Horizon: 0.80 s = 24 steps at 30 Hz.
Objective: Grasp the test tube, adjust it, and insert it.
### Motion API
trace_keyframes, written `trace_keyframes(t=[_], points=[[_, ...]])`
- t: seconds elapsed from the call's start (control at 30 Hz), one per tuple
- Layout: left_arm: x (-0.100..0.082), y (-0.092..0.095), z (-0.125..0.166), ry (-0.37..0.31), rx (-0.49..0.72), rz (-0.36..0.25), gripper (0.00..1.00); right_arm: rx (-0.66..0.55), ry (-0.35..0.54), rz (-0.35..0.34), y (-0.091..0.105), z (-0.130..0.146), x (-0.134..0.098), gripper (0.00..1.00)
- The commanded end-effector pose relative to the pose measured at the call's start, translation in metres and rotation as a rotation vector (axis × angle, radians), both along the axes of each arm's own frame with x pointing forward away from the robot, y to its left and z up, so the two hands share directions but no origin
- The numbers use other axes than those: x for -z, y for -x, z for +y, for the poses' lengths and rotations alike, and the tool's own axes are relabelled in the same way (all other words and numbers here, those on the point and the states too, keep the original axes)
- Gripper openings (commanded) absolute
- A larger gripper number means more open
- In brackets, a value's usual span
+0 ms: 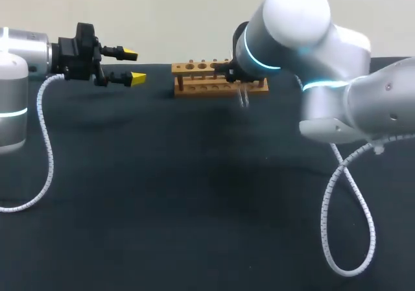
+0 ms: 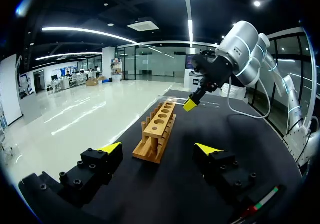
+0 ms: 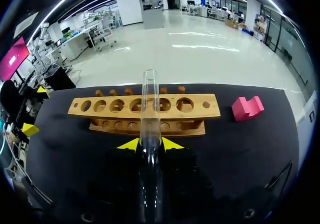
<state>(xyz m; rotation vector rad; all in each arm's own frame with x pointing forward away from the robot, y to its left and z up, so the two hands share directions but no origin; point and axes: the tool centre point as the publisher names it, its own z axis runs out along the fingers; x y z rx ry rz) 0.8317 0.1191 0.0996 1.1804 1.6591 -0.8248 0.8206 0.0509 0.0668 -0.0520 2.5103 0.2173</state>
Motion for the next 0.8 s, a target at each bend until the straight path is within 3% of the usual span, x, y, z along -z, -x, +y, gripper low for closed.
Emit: trace_keyframes(t=[0.03, 0.8], points=[[0.001, 0.001, 0.001, 0.003, 0.0, -0.005, 1.0, -0.005, 0.002, 0.037, -0.003, 0.002, 0.002, 0.0], [0.001, 0.001, 0.001, 0.003, 0.0, -0.005, 1.0, -0.037, -0.021, 0.145, -0.001, 0.002, 0.023, 0.0]])
